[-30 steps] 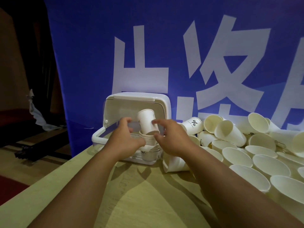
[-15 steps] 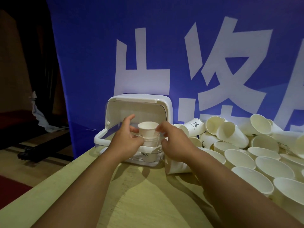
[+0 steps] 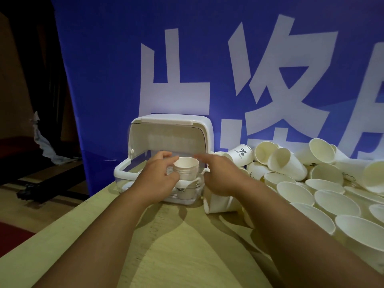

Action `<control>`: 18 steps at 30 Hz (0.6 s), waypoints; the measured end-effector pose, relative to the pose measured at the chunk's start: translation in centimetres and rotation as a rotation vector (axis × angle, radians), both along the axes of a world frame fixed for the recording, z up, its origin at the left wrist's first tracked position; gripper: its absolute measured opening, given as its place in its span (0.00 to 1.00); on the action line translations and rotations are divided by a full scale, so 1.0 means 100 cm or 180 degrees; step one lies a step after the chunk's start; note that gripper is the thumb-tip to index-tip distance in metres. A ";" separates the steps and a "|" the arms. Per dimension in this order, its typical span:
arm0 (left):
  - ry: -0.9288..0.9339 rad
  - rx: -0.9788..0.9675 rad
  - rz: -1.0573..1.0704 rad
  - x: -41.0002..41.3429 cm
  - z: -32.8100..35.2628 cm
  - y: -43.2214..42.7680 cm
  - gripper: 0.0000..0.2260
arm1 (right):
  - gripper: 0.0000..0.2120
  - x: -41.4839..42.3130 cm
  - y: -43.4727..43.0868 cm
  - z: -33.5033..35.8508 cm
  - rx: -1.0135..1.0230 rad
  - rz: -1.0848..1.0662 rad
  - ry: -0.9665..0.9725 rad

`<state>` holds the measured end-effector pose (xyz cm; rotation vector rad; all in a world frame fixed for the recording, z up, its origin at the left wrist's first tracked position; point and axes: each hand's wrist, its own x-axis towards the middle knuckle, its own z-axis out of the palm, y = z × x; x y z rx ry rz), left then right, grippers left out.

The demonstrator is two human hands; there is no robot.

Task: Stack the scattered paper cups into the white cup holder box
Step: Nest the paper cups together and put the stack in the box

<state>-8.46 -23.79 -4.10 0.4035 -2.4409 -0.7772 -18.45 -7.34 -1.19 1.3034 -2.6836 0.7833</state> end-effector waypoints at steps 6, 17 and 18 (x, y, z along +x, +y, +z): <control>0.0767 0.0050 -0.0229 0.003 0.010 0.048 0.05 | 0.07 -0.023 0.029 0.030 0.0055 -0.0651 0.0364; -0.0166 0.0408 -0.0081 -0.008 -0.009 0.073 0.08 | 0.21 -0.016 0.066 0.050 0.1909 -0.0990 -0.0109; -0.0202 0.0422 0.0061 -0.008 -0.008 0.072 0.09 | 0.20 -0.013 0.066 0.051 0.2099 -0.0951 -0.0119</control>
